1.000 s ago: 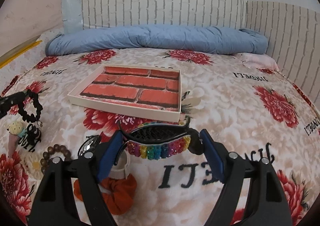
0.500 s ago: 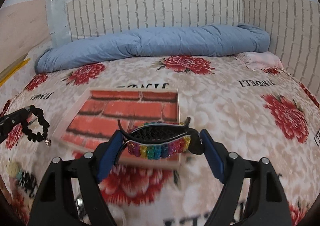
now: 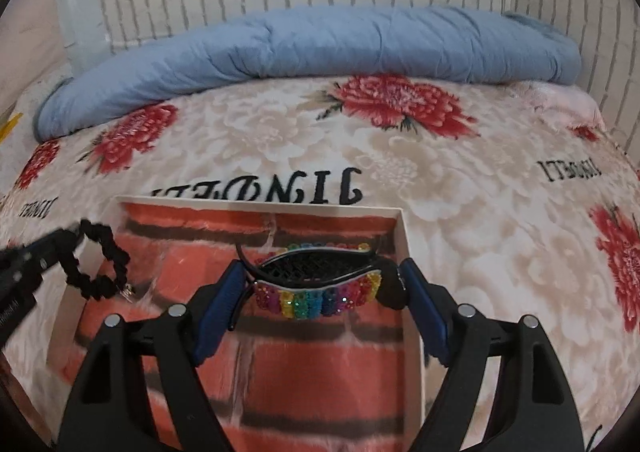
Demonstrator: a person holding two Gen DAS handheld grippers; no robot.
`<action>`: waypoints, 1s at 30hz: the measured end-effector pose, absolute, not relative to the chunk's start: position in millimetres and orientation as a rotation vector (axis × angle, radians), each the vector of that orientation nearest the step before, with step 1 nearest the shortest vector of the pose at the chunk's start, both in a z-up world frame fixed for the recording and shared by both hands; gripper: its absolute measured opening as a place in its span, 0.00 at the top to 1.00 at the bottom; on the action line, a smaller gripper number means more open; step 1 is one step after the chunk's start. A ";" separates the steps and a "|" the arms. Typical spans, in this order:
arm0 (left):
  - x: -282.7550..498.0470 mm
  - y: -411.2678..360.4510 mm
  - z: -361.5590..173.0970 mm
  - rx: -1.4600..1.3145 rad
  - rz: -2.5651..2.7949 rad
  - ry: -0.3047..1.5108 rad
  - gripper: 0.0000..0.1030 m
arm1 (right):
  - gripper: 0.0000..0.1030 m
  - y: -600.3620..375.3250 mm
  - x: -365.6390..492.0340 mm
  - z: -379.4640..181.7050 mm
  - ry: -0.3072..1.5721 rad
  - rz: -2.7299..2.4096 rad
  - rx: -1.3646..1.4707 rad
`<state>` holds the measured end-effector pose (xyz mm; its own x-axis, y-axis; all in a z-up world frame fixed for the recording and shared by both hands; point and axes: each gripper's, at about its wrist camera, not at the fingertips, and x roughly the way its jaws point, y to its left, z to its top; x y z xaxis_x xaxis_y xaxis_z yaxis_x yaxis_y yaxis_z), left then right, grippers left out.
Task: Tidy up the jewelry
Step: 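Carry the rainbow clip in the right tool while the left tool carries the bracelet into the tray, then open the right tool to drop the clip while the left tool releases the bracelet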
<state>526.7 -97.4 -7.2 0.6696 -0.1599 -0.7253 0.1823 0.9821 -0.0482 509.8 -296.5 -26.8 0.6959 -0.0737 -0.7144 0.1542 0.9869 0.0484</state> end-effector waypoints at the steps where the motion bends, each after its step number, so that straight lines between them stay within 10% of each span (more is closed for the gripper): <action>1: 533.2 -97.6 -12.3 0.029 -0.191 0.827 0.91 | 0.25 -296.9 519.2 -32.0 0.814 -0.136 0.106; 22: 596.0 -102.4 -71.0 0.147 -0.141 1.026 0.89 | 0.24 -293.3 580.6 -76.8 0.987 -0.156 0.024; 26: 597.1 -102.7 -71.5 0.149 -0.134 1.031 0.80 | 0.24 -291.9 581.4 -82.2 1.000 -0.156 0.022; 30: 592.5 -100.6 -61.2 0.133 -0.128 1.008 0.48 | 0.21 -296.3 578.7 -81.1 1.011 -0.146 0.069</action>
